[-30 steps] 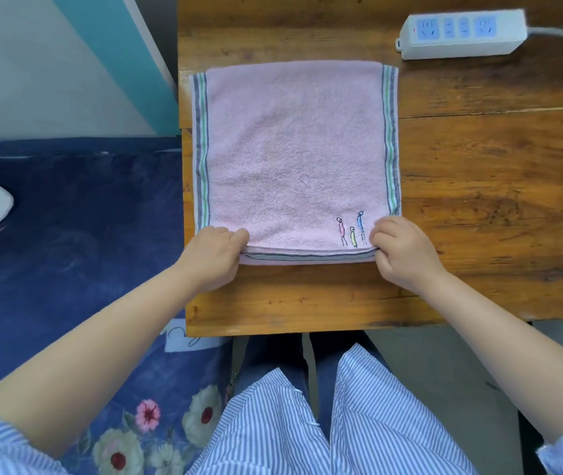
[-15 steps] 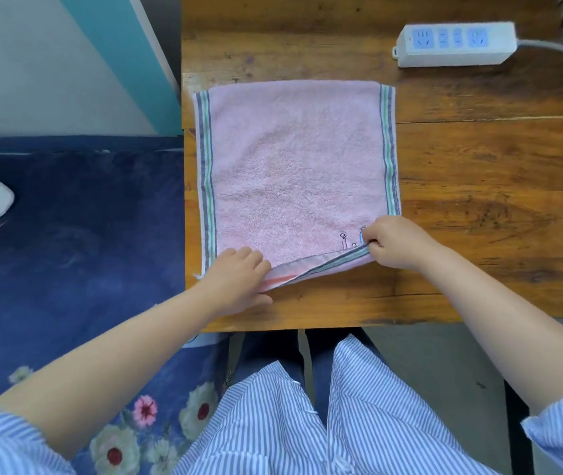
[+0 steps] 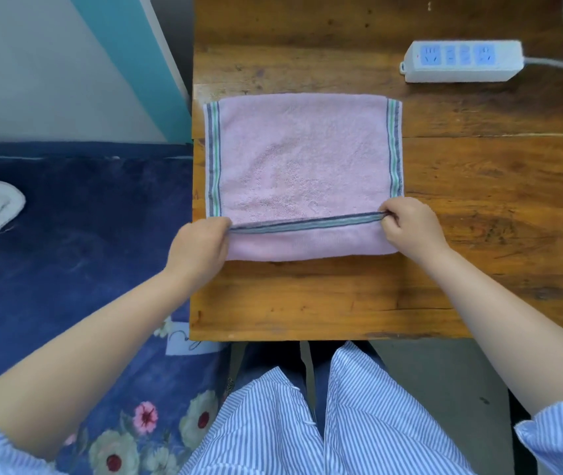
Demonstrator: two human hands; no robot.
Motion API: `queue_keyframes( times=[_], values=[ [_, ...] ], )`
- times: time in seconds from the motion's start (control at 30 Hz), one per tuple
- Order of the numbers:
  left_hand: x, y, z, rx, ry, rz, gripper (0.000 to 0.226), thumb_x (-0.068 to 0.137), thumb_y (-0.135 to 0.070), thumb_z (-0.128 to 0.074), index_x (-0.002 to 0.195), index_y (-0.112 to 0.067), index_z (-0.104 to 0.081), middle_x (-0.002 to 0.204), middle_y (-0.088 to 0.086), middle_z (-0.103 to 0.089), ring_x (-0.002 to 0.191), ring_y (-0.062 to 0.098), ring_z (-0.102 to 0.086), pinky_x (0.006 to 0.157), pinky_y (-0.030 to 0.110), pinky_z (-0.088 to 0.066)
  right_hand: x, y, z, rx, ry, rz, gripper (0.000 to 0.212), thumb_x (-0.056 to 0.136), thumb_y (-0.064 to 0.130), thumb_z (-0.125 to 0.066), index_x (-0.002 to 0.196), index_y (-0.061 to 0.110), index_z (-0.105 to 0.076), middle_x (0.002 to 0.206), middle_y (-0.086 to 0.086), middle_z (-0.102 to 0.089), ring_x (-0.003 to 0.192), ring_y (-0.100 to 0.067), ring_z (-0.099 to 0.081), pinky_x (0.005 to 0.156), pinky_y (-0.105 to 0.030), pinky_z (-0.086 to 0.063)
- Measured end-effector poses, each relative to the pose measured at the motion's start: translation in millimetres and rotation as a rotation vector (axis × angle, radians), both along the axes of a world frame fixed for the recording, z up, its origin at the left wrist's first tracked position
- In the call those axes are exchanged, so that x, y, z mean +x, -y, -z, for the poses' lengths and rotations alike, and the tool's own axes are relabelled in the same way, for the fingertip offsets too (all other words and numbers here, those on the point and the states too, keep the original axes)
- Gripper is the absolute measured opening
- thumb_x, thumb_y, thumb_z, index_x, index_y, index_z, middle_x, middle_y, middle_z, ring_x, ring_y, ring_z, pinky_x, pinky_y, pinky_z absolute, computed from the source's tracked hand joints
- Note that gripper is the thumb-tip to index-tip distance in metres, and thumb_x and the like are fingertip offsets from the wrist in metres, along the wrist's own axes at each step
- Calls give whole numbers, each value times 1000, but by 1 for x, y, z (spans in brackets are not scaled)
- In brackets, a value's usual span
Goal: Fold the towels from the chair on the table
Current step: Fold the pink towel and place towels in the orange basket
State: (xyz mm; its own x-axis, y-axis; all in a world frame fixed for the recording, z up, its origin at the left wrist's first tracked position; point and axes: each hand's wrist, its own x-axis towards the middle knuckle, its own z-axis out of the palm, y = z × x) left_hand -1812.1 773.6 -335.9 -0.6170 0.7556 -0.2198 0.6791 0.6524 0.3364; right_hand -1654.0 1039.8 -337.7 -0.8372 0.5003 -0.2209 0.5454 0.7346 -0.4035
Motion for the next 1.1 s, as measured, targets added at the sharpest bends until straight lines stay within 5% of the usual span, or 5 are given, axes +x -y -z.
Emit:
queue_keyframes(
  times=[0.13, 0.27, 0.53, 0.9, 1.1],
  values=[
    [-38, -22, -2, 159, 108, -197, 22, 95, -9, -43, 108, 1, -57, 100, 17, -62, 91, 34, -56, 69, 30, -37, -24, -13, -10, 107, -235, 68, 24, 75, -2, -43, 84, -10, -64, 83, -28, -64, 83, -40, -58, 68, -37, -43],
    [-74, -51, -6, 373, 133, -412, 19, 94, -9, -46, 106, 3, -56, 100, 20, -61, 84, 23, -50, 63, 17, -26, -55, -39, -17, 192, -304, 97, 25, 77, 0, -41, 80, -11, -63, 79, -29, -62, 79, -40, -56, 68, -35, -39],
    [-120, -104, 2, 509, 118, -645, 14, 96, -15, -44, 100, -4, -52, 101, 20, -59, 83, 17, -44, 58, 18, -23, -116, -82, -13, 247, -256, 177, 28, 87, 1, -37, 83, -11, -63, 88, -27, -59, 89, -38, -49, 70, -34, -32],
    [-168, -139, 45, 271, 123, -700, 14, 97, -23, -42, 94, -9, -46, 88, 9, -49, 79, 24, -44, 66, 31, -35, -169, -118, 25, 205, -69, 161, 27, 87, 0, -41, 98, -7, -64, 102, -23, -58, 103, -34, -45, 80, -38, -37],
    [-175, -149, 55, 135, 94, -738, 31, 95, -28, -45, 110, -1, -44, 110, 21, -58, 97, 35, -54, 66, 32, -34, -177, -119, 38, 195, 45, 226, 33, 86, -2, -39, 114, -1, -57, 117, -20, -52, 111, -35, -40, 89, -40, -36]
  ],
)
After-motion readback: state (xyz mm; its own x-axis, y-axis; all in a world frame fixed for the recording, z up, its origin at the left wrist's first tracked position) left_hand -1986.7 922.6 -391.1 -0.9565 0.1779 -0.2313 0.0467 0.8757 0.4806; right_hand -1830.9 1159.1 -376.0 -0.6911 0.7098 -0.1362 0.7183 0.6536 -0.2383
